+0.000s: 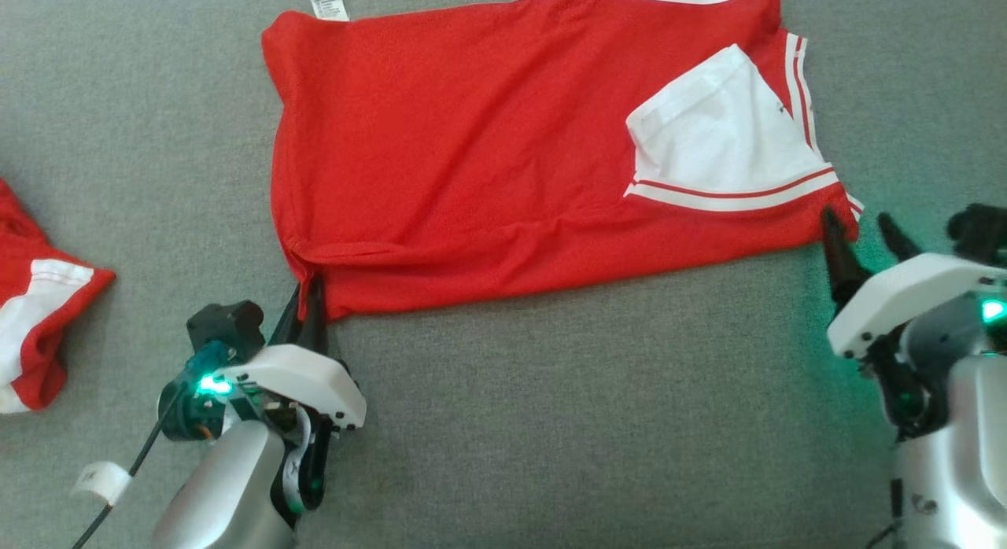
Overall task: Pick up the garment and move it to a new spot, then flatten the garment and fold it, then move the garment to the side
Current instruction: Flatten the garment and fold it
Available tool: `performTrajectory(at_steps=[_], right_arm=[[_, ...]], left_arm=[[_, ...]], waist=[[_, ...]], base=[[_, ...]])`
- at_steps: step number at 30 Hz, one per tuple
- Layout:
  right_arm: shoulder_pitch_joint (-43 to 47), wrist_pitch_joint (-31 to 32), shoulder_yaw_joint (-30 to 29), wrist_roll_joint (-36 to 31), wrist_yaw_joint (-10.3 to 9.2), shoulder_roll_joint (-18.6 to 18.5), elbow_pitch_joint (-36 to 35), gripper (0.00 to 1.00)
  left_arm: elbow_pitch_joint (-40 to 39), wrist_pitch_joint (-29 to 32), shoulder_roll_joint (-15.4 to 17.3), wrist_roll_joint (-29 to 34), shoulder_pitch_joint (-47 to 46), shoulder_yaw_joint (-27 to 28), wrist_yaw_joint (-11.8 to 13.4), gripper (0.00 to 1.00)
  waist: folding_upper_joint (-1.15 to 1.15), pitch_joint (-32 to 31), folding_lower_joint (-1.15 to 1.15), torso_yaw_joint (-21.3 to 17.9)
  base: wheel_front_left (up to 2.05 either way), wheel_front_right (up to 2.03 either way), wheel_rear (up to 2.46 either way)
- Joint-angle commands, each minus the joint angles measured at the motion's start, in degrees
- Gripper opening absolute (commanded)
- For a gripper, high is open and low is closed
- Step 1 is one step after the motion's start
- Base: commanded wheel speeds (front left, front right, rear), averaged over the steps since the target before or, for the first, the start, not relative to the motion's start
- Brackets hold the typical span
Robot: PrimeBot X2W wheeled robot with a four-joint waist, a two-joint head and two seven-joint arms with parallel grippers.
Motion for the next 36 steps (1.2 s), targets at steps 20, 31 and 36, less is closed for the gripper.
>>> performTrajectory(at_steps=[20, 31, 36], right_arm=[[-1.3, -2.4, -1.8, -5.4, 0.43, -0.1, 7.4, 0.0], [16.6, 8.4, 1.5, -0.1, 0.43, -0.1, -11.9, 0.0], [23.0, 12.2, 1.0, 2.0, 0.43, -0.1, -15.5, 0.0]], left_arm=[[-0.9, -2.3, 1.0, -2.3, 4.1, 2.0, 0.3, 0.0], [-12.0, 3.4, 5.4, -2.8, 14.4, 2.0, 5.7, 0.0], [-17.9, 6.8, 7.2, -4.0, 20.6, 2.9, 9.8, 0.0]], waist=[[0.0, -3.6, 0.0, 1.6], [0.0, -7.4, 0.0, -0.3], [0.0, -8.0, 0.0, -0.6]], base=[[0.0, 0.0, 0.0], [0.0, 0.0, 0.0], [0.0, 0.0, 0.0]])
